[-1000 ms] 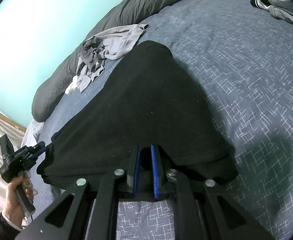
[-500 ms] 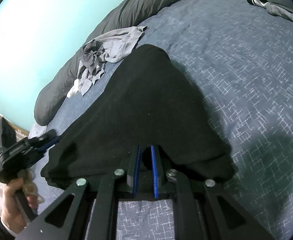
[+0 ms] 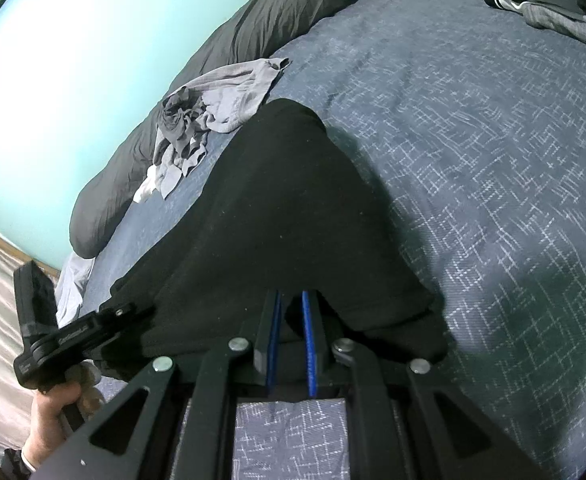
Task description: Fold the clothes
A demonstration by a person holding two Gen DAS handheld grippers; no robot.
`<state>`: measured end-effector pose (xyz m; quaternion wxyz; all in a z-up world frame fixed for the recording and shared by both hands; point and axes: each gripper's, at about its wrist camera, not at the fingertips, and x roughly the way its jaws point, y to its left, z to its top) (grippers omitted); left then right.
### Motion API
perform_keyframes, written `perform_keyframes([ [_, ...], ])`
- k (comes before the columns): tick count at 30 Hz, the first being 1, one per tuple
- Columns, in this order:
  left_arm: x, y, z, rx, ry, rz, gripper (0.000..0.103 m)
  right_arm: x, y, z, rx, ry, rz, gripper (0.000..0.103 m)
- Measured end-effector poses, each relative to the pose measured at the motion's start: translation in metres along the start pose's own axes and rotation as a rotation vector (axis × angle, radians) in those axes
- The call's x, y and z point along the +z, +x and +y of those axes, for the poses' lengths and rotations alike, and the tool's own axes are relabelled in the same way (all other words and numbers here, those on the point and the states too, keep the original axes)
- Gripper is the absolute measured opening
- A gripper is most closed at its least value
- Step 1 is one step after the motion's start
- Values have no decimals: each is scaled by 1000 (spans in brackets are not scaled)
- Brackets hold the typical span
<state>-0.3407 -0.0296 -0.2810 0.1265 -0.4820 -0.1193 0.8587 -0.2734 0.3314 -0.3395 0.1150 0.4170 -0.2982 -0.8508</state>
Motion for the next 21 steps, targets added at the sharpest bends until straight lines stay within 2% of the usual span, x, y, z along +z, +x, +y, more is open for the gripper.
perform_keyframes([
  [6, -8, -34, 59, 59, -88, -65, 32, 0, 0, 0, -1, -2, 0, 9],
  [10, -13, -50, 78, 54, -151, -109, 32, -1, 0, -1, -2, -1, -2, 9],
  [14, -11, -54, 58, 23, -130, -132, 39, -2, 1, 1, -7, -4, -6, 9],
  [21, -5, -16, -11, -83, -26, -74, 39, -2, 2, 0, -9, -7, -6, 9],
])
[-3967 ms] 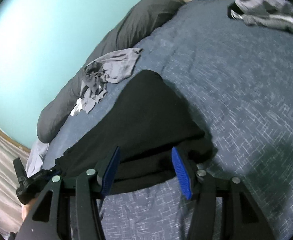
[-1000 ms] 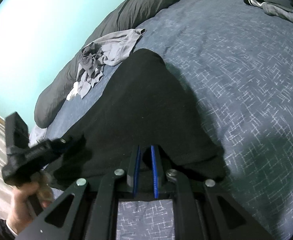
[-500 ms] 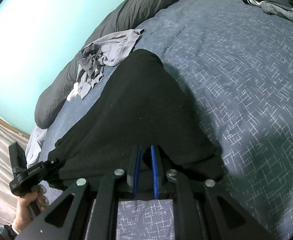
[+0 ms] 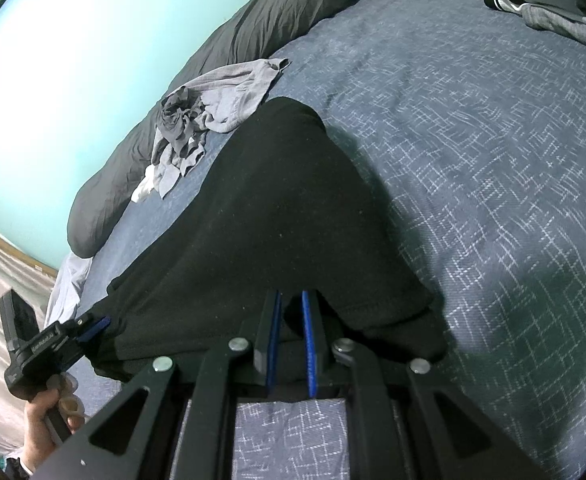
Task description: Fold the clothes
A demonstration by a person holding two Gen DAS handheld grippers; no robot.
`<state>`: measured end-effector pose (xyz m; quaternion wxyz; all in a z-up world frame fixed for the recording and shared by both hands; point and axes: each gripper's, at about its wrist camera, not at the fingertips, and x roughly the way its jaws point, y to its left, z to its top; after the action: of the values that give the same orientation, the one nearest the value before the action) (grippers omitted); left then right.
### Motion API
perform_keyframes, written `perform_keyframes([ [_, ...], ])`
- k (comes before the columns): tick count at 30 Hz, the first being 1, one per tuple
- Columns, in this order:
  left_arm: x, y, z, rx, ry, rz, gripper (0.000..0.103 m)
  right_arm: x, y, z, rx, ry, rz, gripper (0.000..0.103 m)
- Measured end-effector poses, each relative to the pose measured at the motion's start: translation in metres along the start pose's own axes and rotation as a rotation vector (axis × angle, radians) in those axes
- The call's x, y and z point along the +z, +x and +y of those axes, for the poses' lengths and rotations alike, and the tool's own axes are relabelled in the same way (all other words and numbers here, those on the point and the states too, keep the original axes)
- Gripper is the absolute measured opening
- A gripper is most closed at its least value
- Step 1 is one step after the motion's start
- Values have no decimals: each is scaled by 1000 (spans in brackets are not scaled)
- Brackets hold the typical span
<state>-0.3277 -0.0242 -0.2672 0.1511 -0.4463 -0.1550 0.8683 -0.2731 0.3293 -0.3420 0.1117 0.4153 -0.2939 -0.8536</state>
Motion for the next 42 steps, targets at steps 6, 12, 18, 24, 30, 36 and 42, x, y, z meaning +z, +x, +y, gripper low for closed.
perform_keyframes([
  [6, -8, 36, -41, 21, 108, 67, 39, 1, 0, -2, 6, 3, 3, 9],
  [12, -21, 27, -37, 60, 169, 92, 39, 0, -1, -4, 13, 11, 5, 9],
  [18, -16, -7, 2, 108, 89, 31, 39, -2, -2, -2, 12, 14, 3, 9],
  [24, -4, -12, 4, 82, 42, 0, 39, -3, 0, -1, 4, 10, -2, 9],
  [30, -3, 29, -52, -29, 127, 58, 39, -3, 1, -2, 3, 7, -1, 9],
  [36, -6, 50, -49, 55, 119, 90, 39, -2, 0, -3, 9, 10, 3, 9],
  [42, -16, 23, -25, 157, 163, 54, 39, -2, -1, -3, 14, 16, 4, 9],
])
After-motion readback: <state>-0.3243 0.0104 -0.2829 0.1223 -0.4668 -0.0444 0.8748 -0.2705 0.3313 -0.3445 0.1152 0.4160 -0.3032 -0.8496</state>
